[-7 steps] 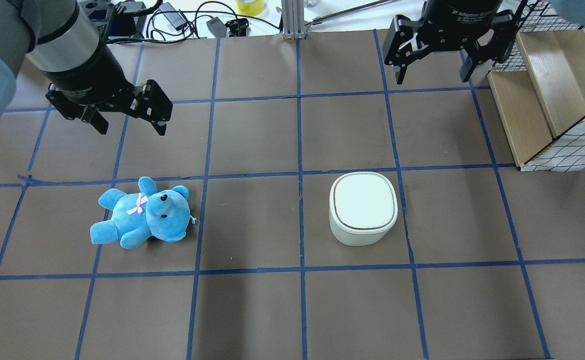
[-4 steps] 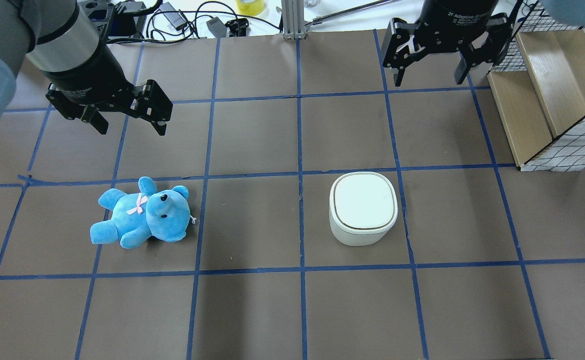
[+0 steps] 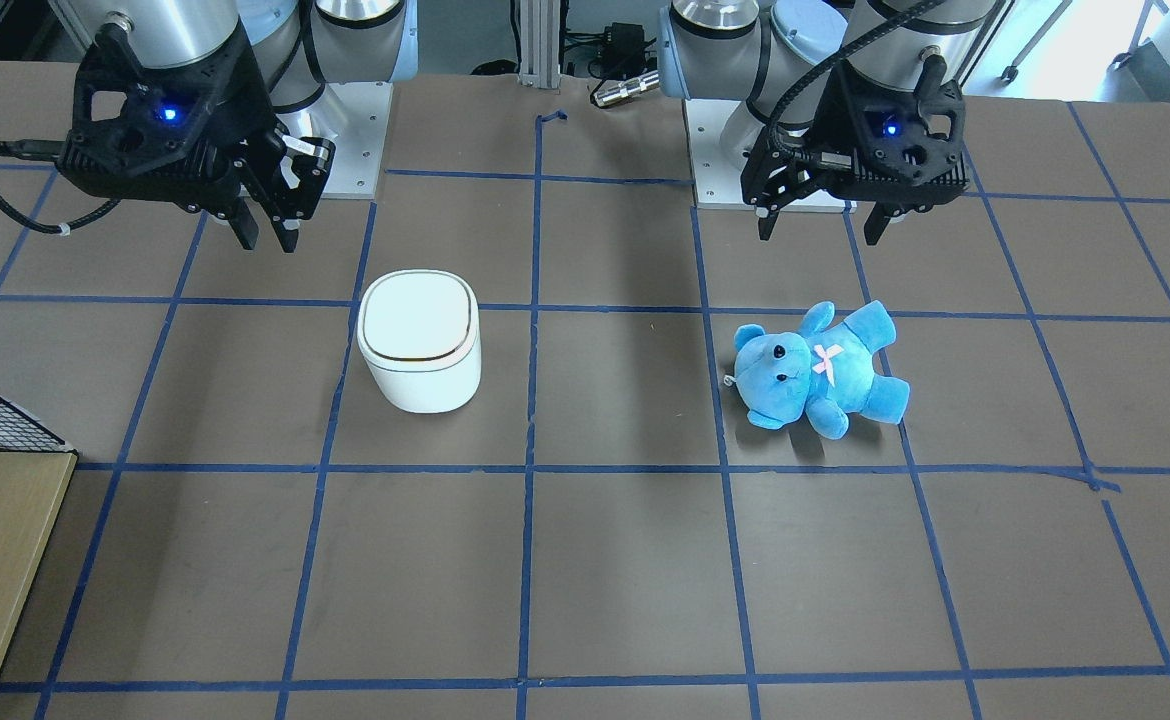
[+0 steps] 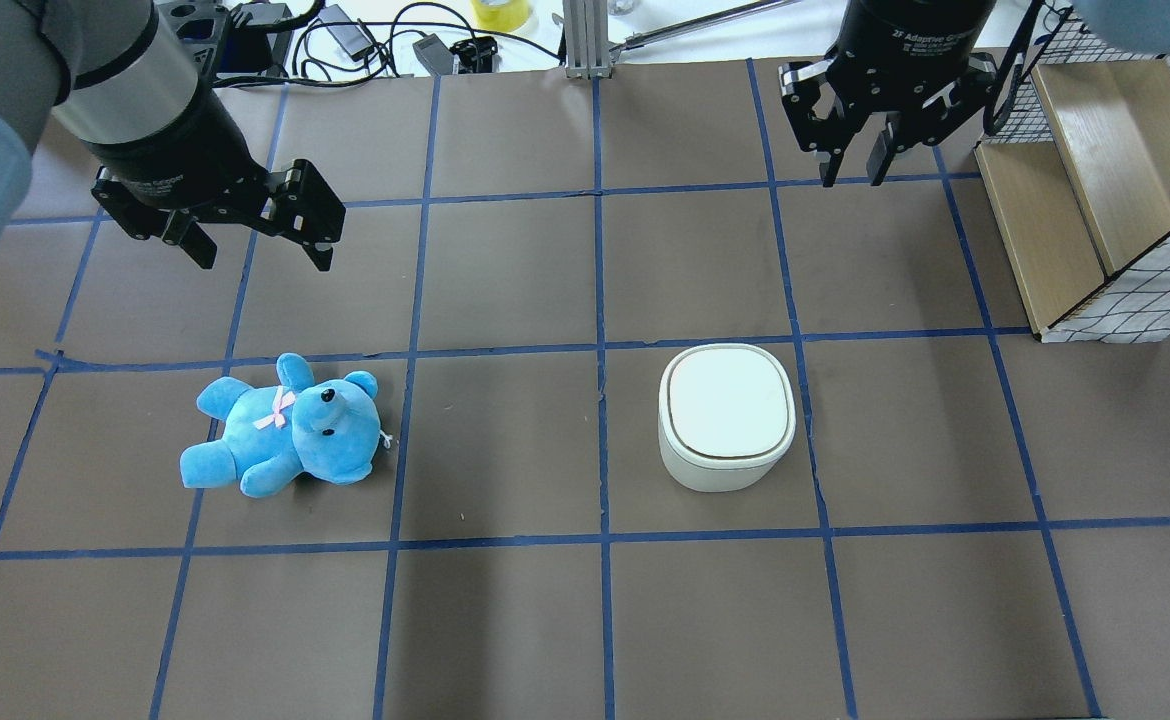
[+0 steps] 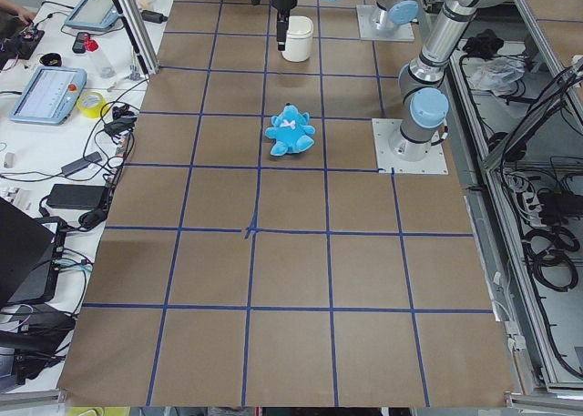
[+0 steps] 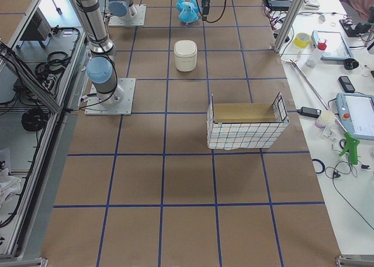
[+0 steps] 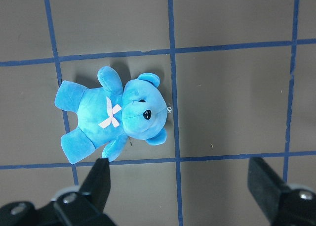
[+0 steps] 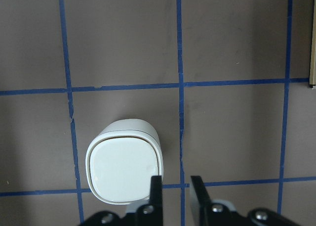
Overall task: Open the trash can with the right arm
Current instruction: 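Lower the right gripper down onto the white trash can lid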
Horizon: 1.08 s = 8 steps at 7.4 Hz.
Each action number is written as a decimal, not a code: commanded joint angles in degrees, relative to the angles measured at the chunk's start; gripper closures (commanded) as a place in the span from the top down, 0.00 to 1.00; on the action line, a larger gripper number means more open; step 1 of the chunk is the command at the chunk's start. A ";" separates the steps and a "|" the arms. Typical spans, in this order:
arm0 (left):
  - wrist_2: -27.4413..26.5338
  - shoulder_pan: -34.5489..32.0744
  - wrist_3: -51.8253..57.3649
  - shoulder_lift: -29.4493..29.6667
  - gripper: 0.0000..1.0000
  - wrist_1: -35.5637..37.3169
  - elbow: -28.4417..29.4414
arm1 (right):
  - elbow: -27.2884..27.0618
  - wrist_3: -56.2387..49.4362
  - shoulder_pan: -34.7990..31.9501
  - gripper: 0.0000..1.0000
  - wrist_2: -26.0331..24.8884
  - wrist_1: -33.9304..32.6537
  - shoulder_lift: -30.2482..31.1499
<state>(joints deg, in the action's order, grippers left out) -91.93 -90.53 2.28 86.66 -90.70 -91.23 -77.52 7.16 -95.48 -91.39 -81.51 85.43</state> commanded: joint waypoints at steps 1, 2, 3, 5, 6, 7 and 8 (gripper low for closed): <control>0.00 0.00 0.00 0.00 1.00 0.00 0.00 | -2.35 1.27 -1.45 0.00 0.16 1.26 0.17; 0.00 0.00 0.00 0.00 1.00 0.00 0.00 | -5.50 2.06 -3.47 0.00 0.16 -0.30 -0.09; 0.00 0.00 0.00 0.00 1.00 0.00 0.00 | -10.67 2.33 -3.83 0.00 0.25 -6.06 -0.44; 0.00 0.00 -0.08 0.00 1.00 0.00 0.00 | -21.57 2.77 -4.80 0.00 0.34 -16.62 -0.35; 0.00 0.00 0.00 0.00 1.00 0.00 0.00 | -24.49 2.69 -5.33 0.00 0.25 -18.67 -0.53; 0.00 0.00 0.00 0.00 1.00 0.00 0.00 | -26.69 2.51 -5.33 0.00 0.25 -18.69 -0.53; 0.00 0.00 0.00 0.00 1.00 0.00 0.00 | -27.67 2.51 -5.42 0.00 0.07 -18.60 -0.62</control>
<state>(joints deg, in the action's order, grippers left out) -91.93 -90.53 2.28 86.66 -90.70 -91.23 -102.98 9.74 -100.72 -91.17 -99.62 84.90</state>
